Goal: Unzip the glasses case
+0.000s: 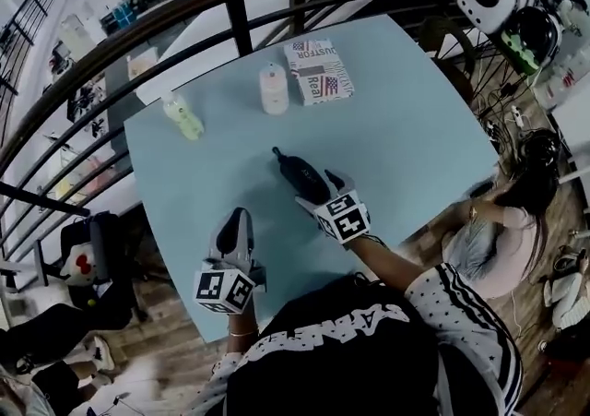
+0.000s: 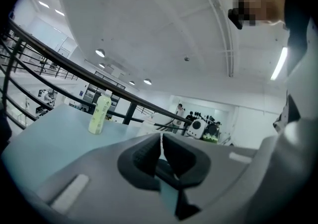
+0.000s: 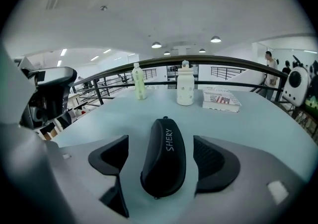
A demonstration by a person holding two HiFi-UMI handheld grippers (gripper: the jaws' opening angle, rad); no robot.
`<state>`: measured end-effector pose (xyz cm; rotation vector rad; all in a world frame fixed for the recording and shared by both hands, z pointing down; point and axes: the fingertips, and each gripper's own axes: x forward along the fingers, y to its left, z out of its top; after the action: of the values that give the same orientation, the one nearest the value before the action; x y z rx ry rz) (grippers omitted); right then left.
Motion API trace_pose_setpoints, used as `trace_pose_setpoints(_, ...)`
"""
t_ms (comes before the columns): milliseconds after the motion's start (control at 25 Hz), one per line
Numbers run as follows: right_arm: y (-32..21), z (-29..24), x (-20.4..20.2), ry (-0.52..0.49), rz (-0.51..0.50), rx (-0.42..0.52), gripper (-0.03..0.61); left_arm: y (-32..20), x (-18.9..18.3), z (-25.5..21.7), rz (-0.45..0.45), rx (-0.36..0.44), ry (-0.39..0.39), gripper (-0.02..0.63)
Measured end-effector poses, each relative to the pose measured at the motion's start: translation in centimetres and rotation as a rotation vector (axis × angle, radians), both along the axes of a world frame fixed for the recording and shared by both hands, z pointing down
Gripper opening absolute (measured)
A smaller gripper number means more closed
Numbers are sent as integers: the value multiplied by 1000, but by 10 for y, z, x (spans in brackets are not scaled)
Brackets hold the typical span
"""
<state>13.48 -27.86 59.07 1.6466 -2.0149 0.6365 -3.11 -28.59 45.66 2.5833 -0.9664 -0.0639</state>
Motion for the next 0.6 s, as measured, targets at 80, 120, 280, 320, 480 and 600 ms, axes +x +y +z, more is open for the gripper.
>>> trace_pose_setpoints(80,-5,8,2,17,15,-19,408,-7,-3,3,5,0,8,0)
trace_pose_setpoints(120,-7,13,2,21,19,-31,416,-10,-5,4,5,-3,11,0)
trace_pose_setpoints(280,-11,26,-1,35,19,-72,430,-19,-9,7,10,-14,15,0)
trace_pose_setpoints(320,-12,28,-3,36,17,-79,431,-20,-11,6,10,-12,16,0)
trace_pose_setpoints(480,-16,36,-8,50,16,-96,433,-24,-18,3,4,-14,20,0)
trace_pose_setpoints(600,-19,46,-8,50,16,-114,433,-24,-27,9,-22,-23,11,0)
